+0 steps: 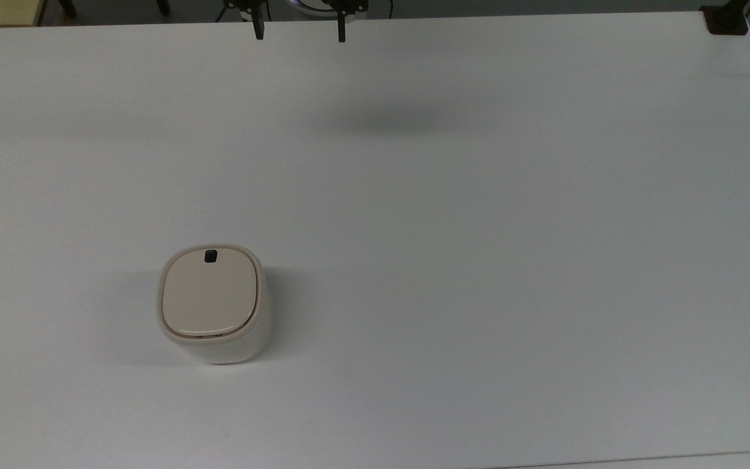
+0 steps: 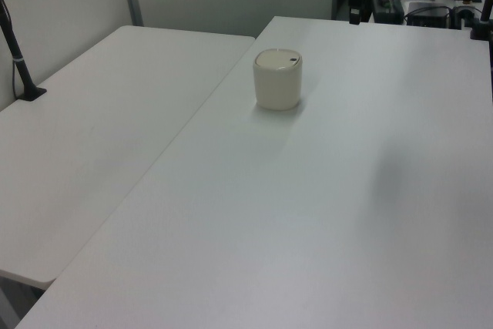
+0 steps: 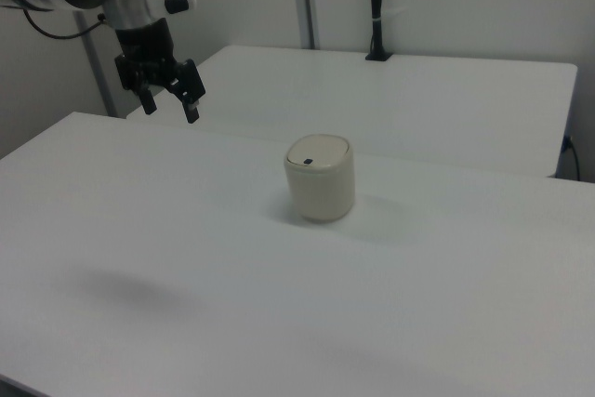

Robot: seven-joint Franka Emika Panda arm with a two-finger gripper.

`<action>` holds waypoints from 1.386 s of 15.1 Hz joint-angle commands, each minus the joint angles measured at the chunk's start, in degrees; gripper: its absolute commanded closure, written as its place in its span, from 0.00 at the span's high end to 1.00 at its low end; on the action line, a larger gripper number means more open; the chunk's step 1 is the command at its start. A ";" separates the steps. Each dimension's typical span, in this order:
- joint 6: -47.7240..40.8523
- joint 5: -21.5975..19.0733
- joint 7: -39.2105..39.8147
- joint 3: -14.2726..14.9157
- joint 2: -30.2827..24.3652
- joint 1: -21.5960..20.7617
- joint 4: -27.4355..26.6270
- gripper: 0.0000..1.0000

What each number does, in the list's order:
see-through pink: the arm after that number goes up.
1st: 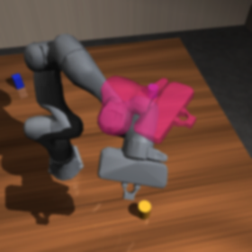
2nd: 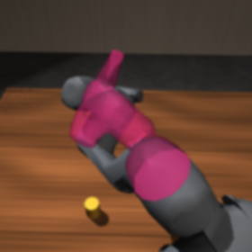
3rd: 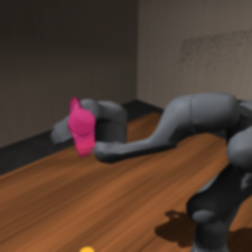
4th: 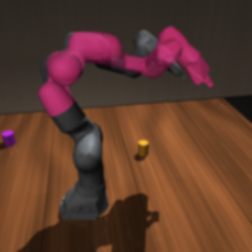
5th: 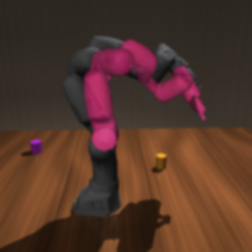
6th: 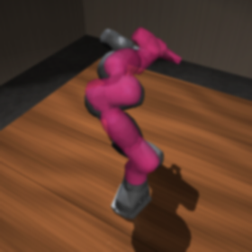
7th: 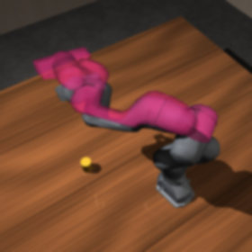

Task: Open the trash bin
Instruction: 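Move the gripper from its raised pose toward the cream trash bin, then lower the gripper onto the bin lid near its dark slot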

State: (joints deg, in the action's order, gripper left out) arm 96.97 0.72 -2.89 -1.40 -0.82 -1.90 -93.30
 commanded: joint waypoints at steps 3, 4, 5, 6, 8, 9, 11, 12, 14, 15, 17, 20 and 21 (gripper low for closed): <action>0.23 0.68 11.74 0.96 0.72 -0.74 -0.04 1.00; 1.46 0.68 12.98 1.13 1.34 -0.65 0.14 1.00; 2.86 0.68 13.00 1.22 1.69 -0.47 0.23 1.00; 4.35 0.68 12.73 1.22 2.22 -0.47 0.23 0.99; 6.64 0.60 12.47 1.31 3.01 0.05 0.23 0.83; 7.87 0.60 11.77 1.31 3.28 0.40 0.32 0.72; 10.77 0.51 9.05 1.31 3.63 1.10 0.23 0.52; 12.26 0.60 8.00 1.31 4.15 1.28 0.14 0.39; 16.13 0.68 3.96 1.48 6.26 1.46 0.32 0.11; 18.76 0.68 2.03 1.49 7.31 1.55 0.32 0.03; 23.77 0.51 -2.36 1.31 9.51 2.86 0.32 0.00; 32.64 0.51 -9.22 1.31 12.06 4.53 0.32 0.00; 35.28 0.51 -10.20 1.48 13.20 4.89 0.32 0.00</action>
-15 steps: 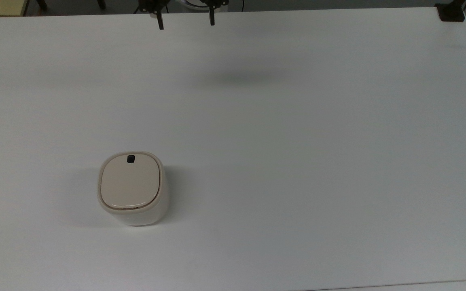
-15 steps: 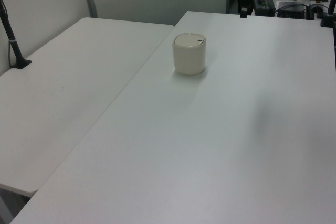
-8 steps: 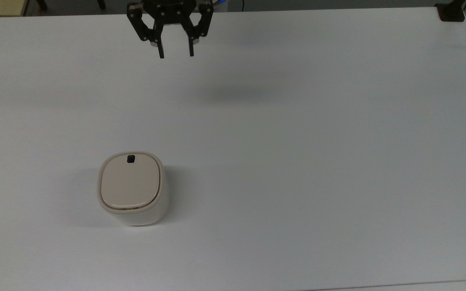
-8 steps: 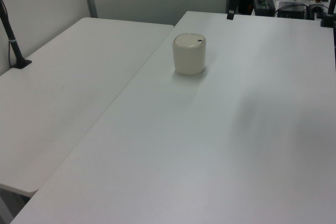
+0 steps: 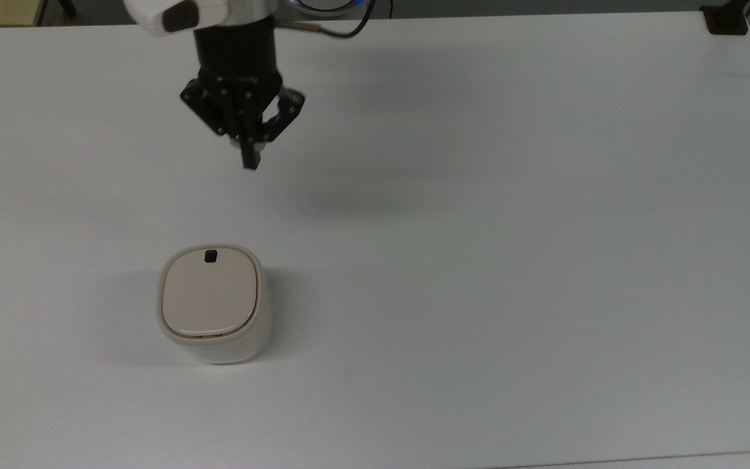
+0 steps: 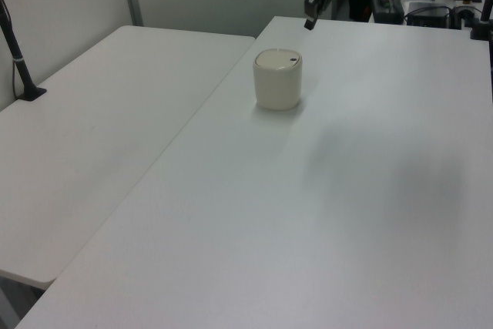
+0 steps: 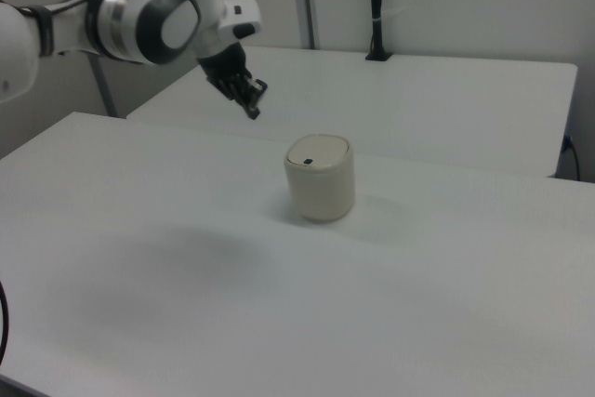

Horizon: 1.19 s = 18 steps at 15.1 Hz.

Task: Open the trash bin
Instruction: 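Lower the gripper onto the bin lid near its dark slot, then hook the lid slot with the gripper fingers and lift the lid upward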

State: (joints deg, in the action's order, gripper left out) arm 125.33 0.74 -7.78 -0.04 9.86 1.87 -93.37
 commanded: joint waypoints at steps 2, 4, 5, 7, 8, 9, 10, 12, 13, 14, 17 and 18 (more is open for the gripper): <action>10.97 0.58 -6.19 0.21 4.36 1.56 0.30 0.00; 13.44 0.58 -6.28 0.39 5.95 2.08 0.04 0.00; 14.14 0.58 -6.28 0.39 7.00 2.17 0.03 0.00; 15.46 1.63 -8.11 0.48 9.55 2.17 0.12 0.00; 17.38 2.68 -9.60 0.48 10.43 2.17 0.04 0.00; 18.88 4.00 -10.92 0.57 11.22 2.26 -0.05 0.00; 19.33 5.14 -11.63 0.57 12.01 2.26 -0.05 0.00; 20.30 5.50 -12.78 1.18 13.16 2.18 -0.05 0.00; 21.09 5.59 -12.78 1.18 13.42 2.17 0.03 0.00; 21.35 5.59 -12.78 1.18 13.86 2.26 -0.05 0.00; 21.62 7.69 -12.78 1.27 15.09 2.26 -1.01 0.00; 21.62 8.92 -12.78 1.27 15.18 2.18 -1.37 0.00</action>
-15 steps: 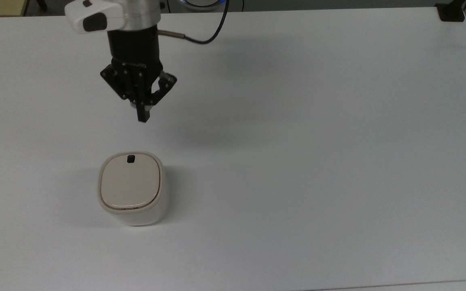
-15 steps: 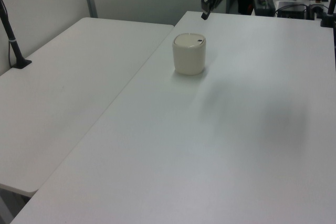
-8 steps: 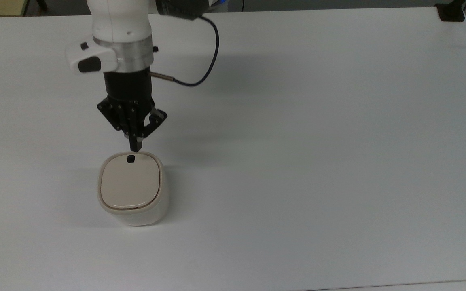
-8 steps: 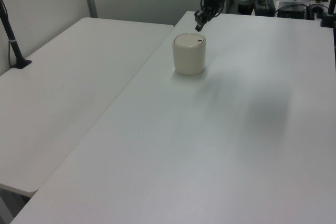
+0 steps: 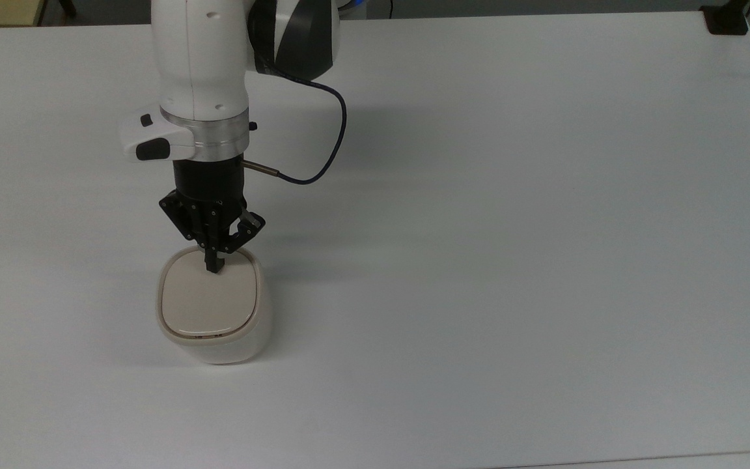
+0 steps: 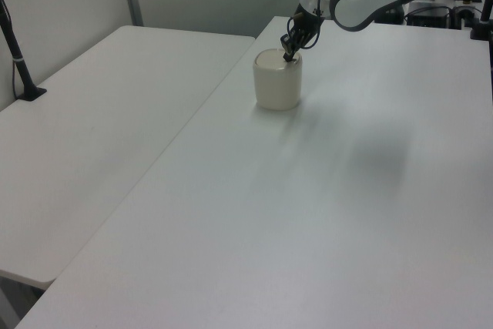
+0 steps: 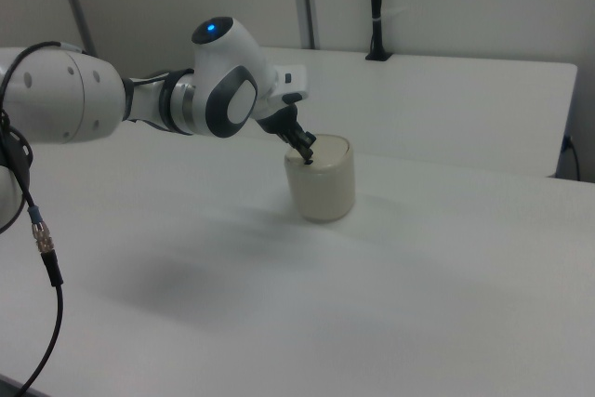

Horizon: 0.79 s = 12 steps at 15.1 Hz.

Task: Open the trash bin
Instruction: 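Hook the lid slot with the gripper fingers and lift the lid upward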

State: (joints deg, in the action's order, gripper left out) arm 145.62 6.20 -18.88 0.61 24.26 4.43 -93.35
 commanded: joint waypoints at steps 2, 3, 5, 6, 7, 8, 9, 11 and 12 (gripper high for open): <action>1.25 4.18 -2.74 0.62 0.78 -0.48 -1.48 0.00; 1.25 4.00 -3.96 0.53 0.61 -0.39 -1.22 0.00; 1.07 3.39 -7.56 0.53 -0.44 -0.39 -0.78 0.00; 0.81 3.12 -9.93 0.53 -1.32 -0.39 -0.34 0.00; 0.46 2.77 -12.74 0.53 -2.19 -0.30 0.36 0.00; -0.50 2.68 -15.81 0.53 -3.25 -0.30 0.54 0.00; -2.08 2.59 -18.19 0.53 -4.13 -0.30 1.06 0.00; -6.99 2.33 -20.93 0.44 -6.06 -0.30 2.73 0.04; -9.27 1.98 -21.72 0.44 -7.29 -0.30 3.17 0.03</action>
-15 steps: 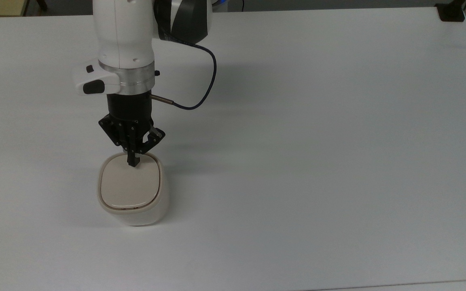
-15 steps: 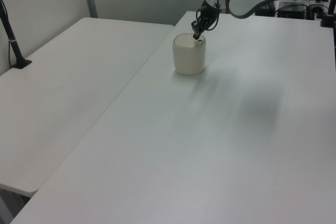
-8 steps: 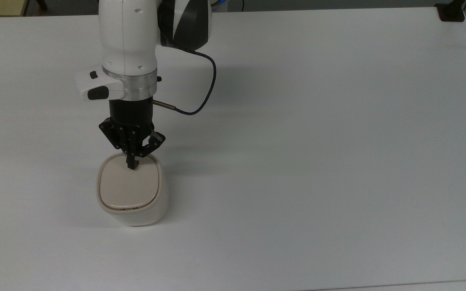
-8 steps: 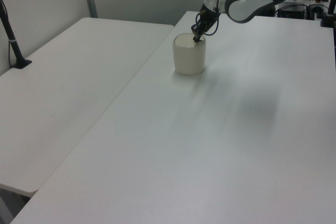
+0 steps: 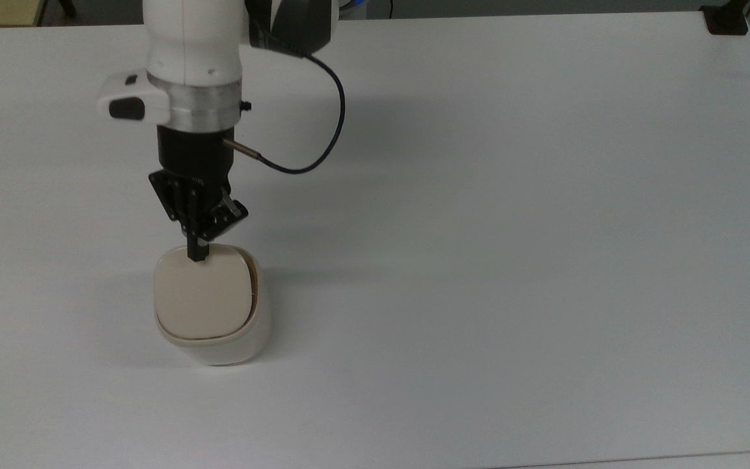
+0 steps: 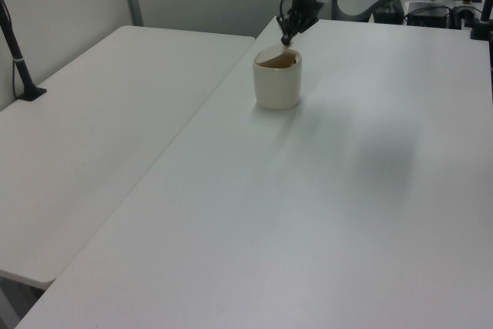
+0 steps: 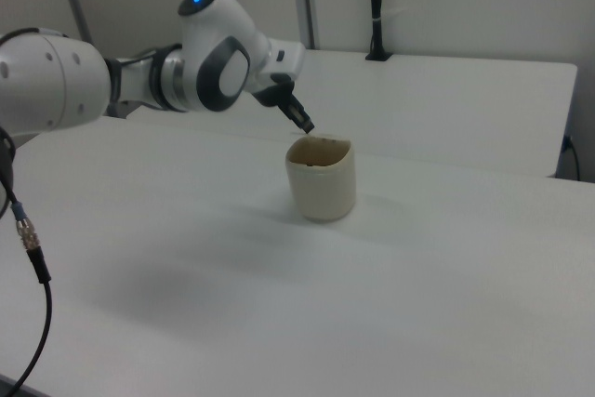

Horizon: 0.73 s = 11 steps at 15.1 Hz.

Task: Open the trash bin
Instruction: 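Hook the lid slot with the gripper fingers and lift the lid upward, then release the lid and raise the gripper away from the bin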

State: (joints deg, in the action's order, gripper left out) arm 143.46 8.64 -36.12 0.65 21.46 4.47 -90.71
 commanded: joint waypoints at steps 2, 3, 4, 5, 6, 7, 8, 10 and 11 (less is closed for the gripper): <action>-10.38 -2.65 -4.75 0.41 -7.47 -0.34 0.63 0.04; -12.31 -3.53 -4.75 0.32 -8.71 -0.42 0.63 0.06; -14.59 -3.89 -4.75 0.15 -9.94 -0.42 0.63 0.06; -17.40 -3.98 -4.58 -0.03 -11.17 -0.42 0.54 0.06; -20.21 -3.98 -4.49 -0.21 -12.48 -0.51 0.36 0.09; -23.02 -4.07 -4.23 -0.21 -13.98 -0.60 0.19 0.10; -26.44 -4.15 -3.27 -0.56 -15.65 -0.69 0.01 0.12; -33.21 -5.03 0.50 -1.70 -19.25 -1.04 -1.21 0.24; -35.94 -5.82 2.43 -1.96 -21.01 -1.21 -2.00 0.40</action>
State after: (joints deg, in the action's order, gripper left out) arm 114.98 5.14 -38.54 -0.43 6.97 4.12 -88.74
